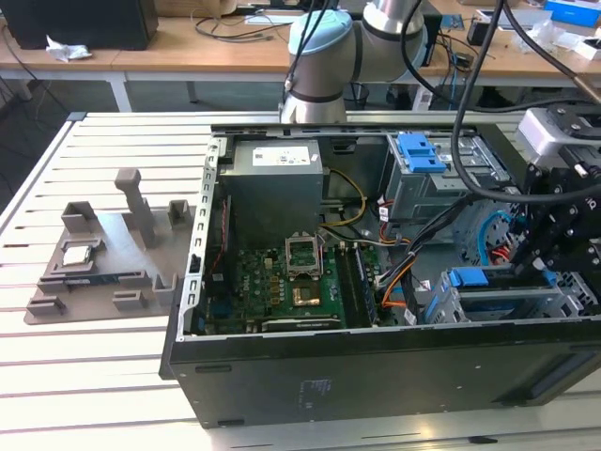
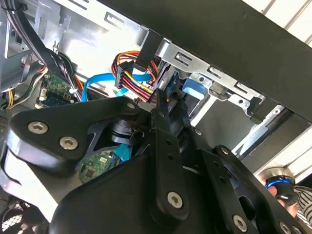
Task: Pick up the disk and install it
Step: 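Insert the first disk wire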
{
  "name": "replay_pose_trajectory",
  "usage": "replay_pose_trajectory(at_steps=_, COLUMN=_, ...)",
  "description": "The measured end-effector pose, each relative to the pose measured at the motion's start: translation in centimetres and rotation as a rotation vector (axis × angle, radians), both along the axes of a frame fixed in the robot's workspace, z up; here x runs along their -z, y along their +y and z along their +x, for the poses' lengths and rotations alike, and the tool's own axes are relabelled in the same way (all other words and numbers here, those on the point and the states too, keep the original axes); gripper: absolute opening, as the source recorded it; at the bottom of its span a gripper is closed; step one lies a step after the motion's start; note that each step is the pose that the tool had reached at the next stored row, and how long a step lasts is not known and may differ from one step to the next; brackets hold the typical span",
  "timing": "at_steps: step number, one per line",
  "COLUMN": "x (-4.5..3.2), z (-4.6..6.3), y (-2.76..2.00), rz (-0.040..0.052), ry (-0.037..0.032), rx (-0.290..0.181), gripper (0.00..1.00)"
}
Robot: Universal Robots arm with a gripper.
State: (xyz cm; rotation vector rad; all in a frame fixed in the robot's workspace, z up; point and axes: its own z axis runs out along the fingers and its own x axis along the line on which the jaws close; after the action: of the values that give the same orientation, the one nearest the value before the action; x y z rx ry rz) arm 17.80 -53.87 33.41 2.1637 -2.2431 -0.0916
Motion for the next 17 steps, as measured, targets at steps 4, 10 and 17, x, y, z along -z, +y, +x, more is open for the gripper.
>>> replay_pose_trajectory(at_steps=4, x=-2.01, z=0.0, y=0.04, rz=0.0001, ry=-0.0001, rx=0.000, gripper=0.24)
replay_pose_trajectory(at_steps=10, x=-5.52, z=0.0, y=0.46, rz=0.0003, ry=0.0000, rx=0.000, gripper=0.11)
replay_pose_trajectory(at_steps=17, x=-7.69, z=0.0, y=0.50, rz=0.0001, ry=0.0000, rx=0.000, gripper=0.11)
